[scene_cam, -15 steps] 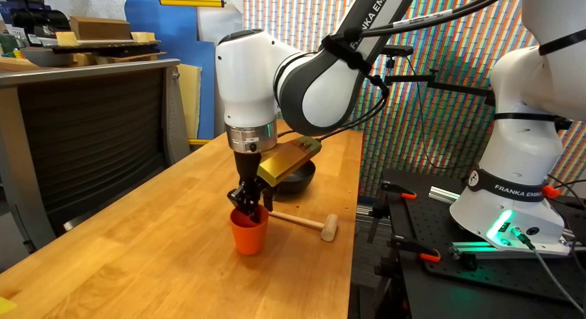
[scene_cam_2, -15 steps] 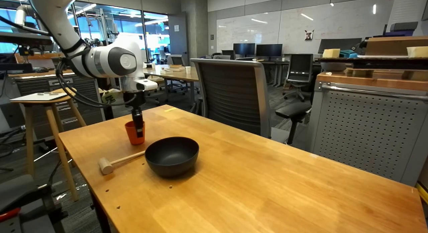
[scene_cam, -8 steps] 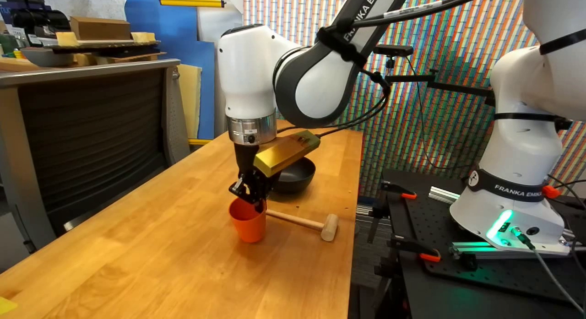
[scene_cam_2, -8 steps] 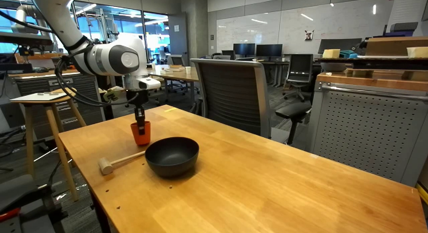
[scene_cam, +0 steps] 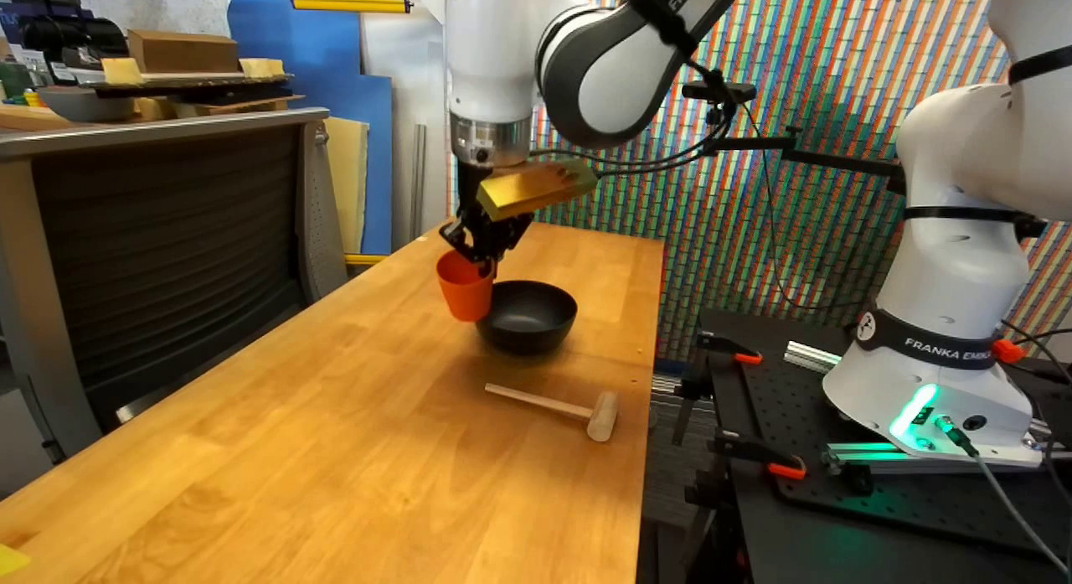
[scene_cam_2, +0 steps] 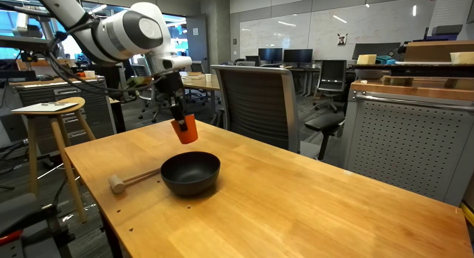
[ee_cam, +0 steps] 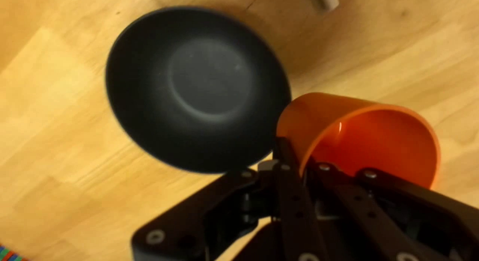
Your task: Pick up the orange cup and put it in the black bowl.
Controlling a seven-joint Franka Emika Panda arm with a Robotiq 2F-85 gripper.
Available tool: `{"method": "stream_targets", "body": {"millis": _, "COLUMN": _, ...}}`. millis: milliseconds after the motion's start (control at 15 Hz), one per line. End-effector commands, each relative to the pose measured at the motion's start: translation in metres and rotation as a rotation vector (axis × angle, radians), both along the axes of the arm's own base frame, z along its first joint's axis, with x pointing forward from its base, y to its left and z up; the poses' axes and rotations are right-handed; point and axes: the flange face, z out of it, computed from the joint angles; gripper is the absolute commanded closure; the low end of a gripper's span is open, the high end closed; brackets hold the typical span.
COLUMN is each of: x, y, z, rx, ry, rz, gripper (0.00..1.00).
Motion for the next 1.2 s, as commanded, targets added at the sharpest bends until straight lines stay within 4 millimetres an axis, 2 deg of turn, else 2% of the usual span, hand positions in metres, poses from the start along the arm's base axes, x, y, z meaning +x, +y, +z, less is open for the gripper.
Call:
{"method": "stream_targets", "body": {"millis": 0, "x": -0.029, "y": -0.028, "z": 0.06, "rx": -0.121, "ry": -0.123, "rz": -0.118, "gripper": 0.99}}
{"method": "stream_targets", "body": {"millis": 133, "x": -0.044, "y": -0.04, "z": 0.067, "rx": -0.199, "ry": -0.127, "rz": -0.191, "gripper": 0.99}}
{"method": "stream_targets", "body": {"millis": 200, "x": -0.054, "y": -0.044, "z": 0.062, "rx": -0.221, "ry": -0.096, "rz": -0.217, "gripper": 0.99}}
{"method": "stream_targets", "body": {"millis": 333, "x": -0.069, "y": -0.048, "z": 0.041, "rx": -0.206, "ry": -0.028, "rz": -0.233, "gripper": 0.99}}
{"method": "stream_targets", "body": {"millis": 467, "x": -0.075, "y": -0.053, "z": 0.017, "rx": -0.164, "ry": -0.001, "rz": -0.214, "gripper": 0.99}}
{"method": "stream_targets", "body": {"millis": 733, "x": -0.075, "y": -0.064, "z": -0.022, "rx": -0.081, "ry": 0.001, "rz": -0.19, "gripper": 0.99}}
{"method": "stream_targets", "body": {"millis": 1133, "x": -0.061, "y": -0.078, "z": -0.066, "rx": 0.073, "ry": -0.039, "rz": -0.207, "gripper": 0.99}}
